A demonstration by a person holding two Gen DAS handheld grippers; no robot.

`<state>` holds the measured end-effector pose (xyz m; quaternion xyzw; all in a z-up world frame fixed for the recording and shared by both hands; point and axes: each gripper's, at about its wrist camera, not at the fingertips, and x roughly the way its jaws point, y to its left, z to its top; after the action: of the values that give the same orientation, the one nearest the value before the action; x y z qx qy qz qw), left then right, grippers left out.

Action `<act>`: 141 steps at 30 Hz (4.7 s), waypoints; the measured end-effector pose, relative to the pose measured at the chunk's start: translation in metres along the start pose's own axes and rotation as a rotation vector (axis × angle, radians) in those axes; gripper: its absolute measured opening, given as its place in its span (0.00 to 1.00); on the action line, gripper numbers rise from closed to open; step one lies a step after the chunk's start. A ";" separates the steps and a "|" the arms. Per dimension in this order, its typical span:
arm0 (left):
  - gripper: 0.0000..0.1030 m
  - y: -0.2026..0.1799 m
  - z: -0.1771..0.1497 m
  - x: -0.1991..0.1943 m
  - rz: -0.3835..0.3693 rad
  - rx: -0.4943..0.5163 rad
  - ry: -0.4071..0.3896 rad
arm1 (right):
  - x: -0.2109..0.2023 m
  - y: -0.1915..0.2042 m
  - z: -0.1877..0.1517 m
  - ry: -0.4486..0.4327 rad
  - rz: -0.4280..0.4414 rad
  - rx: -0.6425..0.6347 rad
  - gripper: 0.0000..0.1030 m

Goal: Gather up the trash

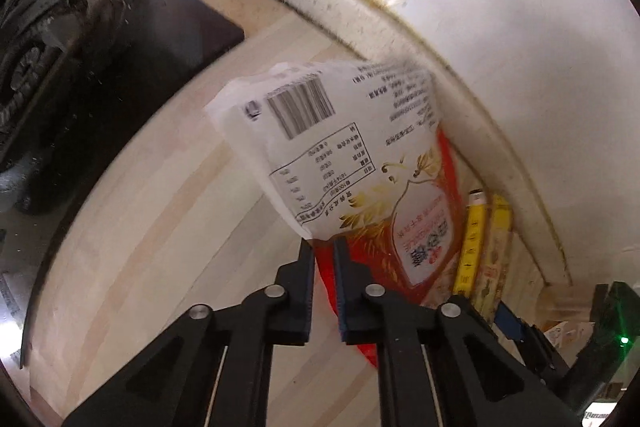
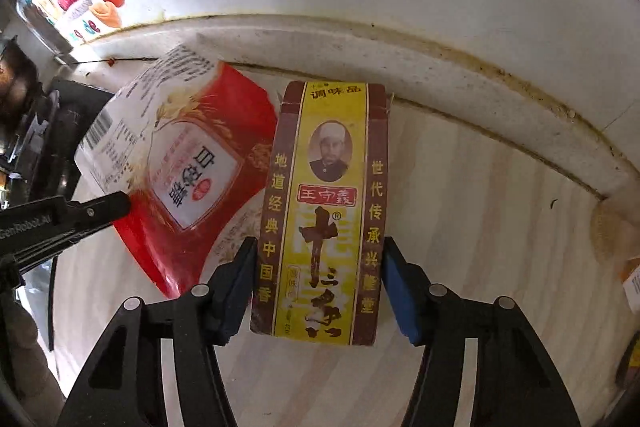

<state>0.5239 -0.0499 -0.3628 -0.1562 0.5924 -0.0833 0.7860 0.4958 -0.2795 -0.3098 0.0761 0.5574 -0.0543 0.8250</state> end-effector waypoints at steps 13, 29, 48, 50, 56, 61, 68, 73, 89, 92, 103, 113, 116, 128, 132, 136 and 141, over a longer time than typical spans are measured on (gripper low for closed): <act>0.01 0.068 -0.046 -0.175 0.041 0.062 -0.244 | -0.093 0.041 -0.051 -0.112 0.127 0.026 0.58; 0.01 0.381 -0.225 -0.311 0.358 -0.257 -0.260 | -0.130 0.341 -0.235 0.090 0.486 -0.349 0.58; 0.01 0.745 -0.409 0.047 0.263 -0.737 0.211 | 0.279 0.561 -0.545 0.661 0.360 -0.662 0.58; 0.02 0.771 -0.421 0.092 0.211 -0.773 0.258 | 0.335 0.566 -0.574 0.736 0.346 -0.641 0.58; 0.04 0.804 -0.434 0.159 0.207 -0.760 0.312 | 0.439 0.582 -0.624 0.856 0.290 -0.658 0.58; 0.14 0.814 -0.438 0.155 0.282 -0.731 0.331 | 0.467 0.601 -0.642 0.869 0.238 -0.692 0.65; 0.99 0.818 -0.446 0.124 0.378 -0.714 0.263 | 0.462 0.613 -0.631 0.813 0.231 -0.662 0.94; 0.99 0.810 -0.452 0.096 0.421 -0.716 0.218 | 0.432 0.621 -0.605 0.706 0.211 -0.713 1.00; 0.99 0.699 -0.473 -0.065 0.549 -0.670 0.005 | 0.226 0.593 -0.552 0.299 0.130 -0.891 1.00; 0.99 0.665 -0.482 -0.113 0.547 -0.675 -0.036 | 0.163 0.586 -0.543 0.246 0.154 -0.911 1.00; 0.99 0.514 -0.517 -0.280 0.594 -0.737 -0.215 | -0.077 0.533 -0.504 0.114 0.326 -0.985 1.00; 0.99 0.403 -0.542 -0.373 0.631 -0.786 -0.363 | -0.229 0.463 -0.463 0.047 0.487 -0.998 1.00; 0.99 0.383 -0.551 -0.394 0.604 -0.800 -0.387 | -0.261 0.448 -0.453 0.070 0.531 -1.013 1.00; 0.99 0.344 -0.575 -0.443 0.423 -0.754 -0.448 | -0.337 0.410 -0.457 0.136 0.626 -1.038 1.00; 1.00 0.342 -0.580 -0.449 0.379 -0.752 -0.479 | -0.348 0.407 -0.462 0.134 0.639 -1.046 1.00; 1.00 0.341 -0.582 -0.455 0.366 -0.739 -0.502 | -0.357 0.407 -0.465 0.127 0.649 -1.052 1.00; 1.00 0.338 -0.588 -0.461 0.356 -0.735 -0.519 | -0.362 0.408 -0.466 0.134 0.655 -1.051 1.00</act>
<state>-0.1882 0.3267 -0.2084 -0.3355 0.3843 0.3093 0.8025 0.0072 0.2097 -0.1180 -0.1697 0.5080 0.4880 0.6892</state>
